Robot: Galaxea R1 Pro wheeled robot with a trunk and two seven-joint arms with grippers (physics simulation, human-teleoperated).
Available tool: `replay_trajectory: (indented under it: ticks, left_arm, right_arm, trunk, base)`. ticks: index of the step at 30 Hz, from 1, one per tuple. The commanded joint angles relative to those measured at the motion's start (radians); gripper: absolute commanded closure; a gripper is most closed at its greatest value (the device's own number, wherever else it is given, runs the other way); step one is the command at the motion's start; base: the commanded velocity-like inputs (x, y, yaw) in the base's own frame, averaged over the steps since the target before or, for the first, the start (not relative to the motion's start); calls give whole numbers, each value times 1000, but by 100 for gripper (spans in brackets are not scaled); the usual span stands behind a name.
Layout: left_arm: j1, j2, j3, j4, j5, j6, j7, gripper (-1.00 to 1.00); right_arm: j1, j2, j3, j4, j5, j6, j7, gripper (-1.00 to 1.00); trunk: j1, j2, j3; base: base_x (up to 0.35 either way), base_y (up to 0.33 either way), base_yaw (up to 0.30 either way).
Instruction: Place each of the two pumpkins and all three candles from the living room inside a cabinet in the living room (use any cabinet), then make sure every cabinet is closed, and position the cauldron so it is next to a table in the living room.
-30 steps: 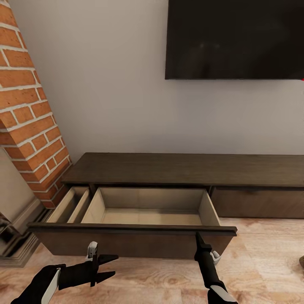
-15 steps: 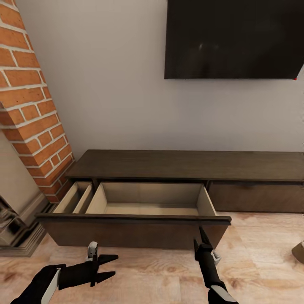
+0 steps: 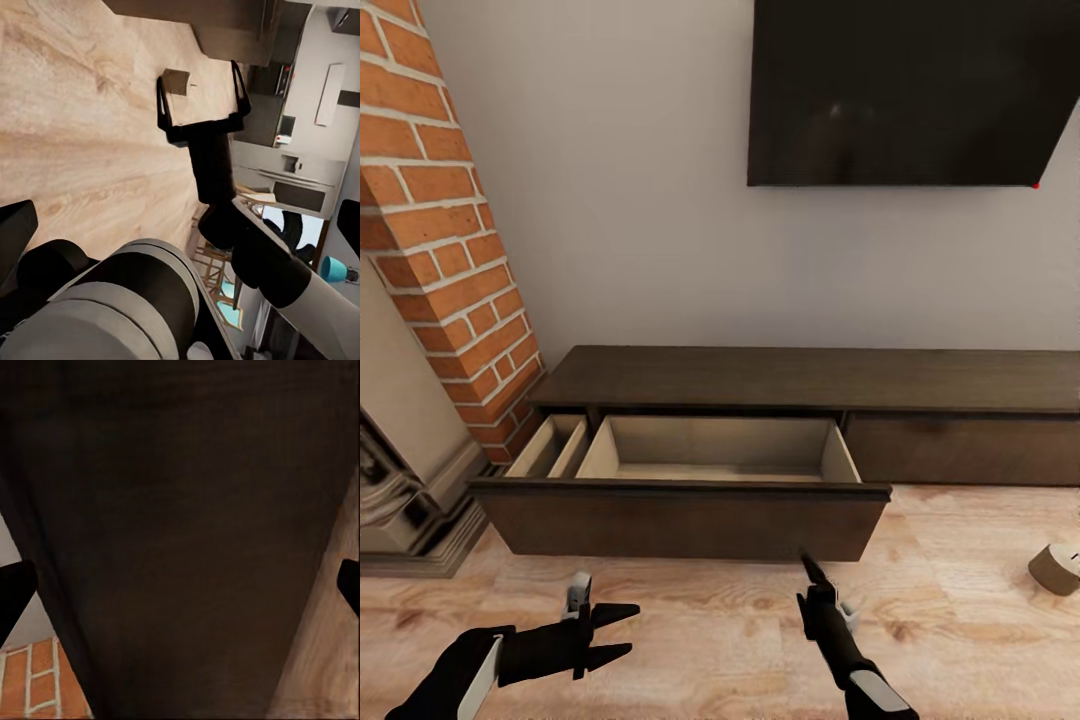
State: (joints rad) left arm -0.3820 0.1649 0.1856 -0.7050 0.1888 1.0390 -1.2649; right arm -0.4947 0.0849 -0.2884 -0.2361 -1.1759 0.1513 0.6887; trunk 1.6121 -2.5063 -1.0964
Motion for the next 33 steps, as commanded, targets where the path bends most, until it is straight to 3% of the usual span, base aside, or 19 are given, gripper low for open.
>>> replay_trajectory:
  ticks: [1, 5, 7, 10, 11, 15, 18, 24, 33]
  left_arm:
    - [0, 1, 1, 0, 0, 1, 0, -100]
    - [0, 8, 2, 0, -1, -1, 10, -100]
    - [0, 9, 1, 0, -1, -2, 19, -100]
    - [0, 12, -1, 0, -5, -3, 32, -100]
    - [0, 13, -1, -1, -19, -4, 51, -100]
    - [1, 14, 2, -1, -125, -6, 174, -100]
    - [0, 10, 4, -1, -167, -10, 254, -100]
    - [0, 4, 5, -4, -174, -36, 404, -100]
    - [1, -21, 3, -7, -177, -39, 436, -100]
  right_arm:
    - [-1, 1, 5, -2, 0, 25, -39, -100]
    - [-5, 1, 11, -6, -3, 114, -161, -100]
    - [-4, -4, 11, -4, -4, 127, -190, -100]
    - [-1, -21, 11, 2, -3, 139, -214, -100]
    - [3, -40, 11, 4, -1, 140, -218, -100]
    - [27, -92, 13, 5, 4, 143, -219, -100]
    - [64, -110, 16, 3, 6, 150, -216, -100]
    - [134, -117, 20, -8, 8, 161, -190, -100]
    - [146, -123, 22, -8, 9, 160, -147, -100]
  trunk:
    - [0, 0, 0]
    - [0, 0, 0]
    - [0, 0, 0]
    - [0, 0, 0]
    - [0, 0, 4]
    - [-2, 1, 19]
    - [-4, 2, 31]
    - [-6, 3, 54]
    - [-10, 5, 89]
  base:
    - [-20, 0, 0]
    - [-8, 0, 0]
    - [-2, 0, 0]
    - [0, 0, 0]
    - [0, 0, 0]
    - [0, 0, 0]
    - [0, 0, 0]
    - [0, 0, 0]
    - [0, 0, 0]
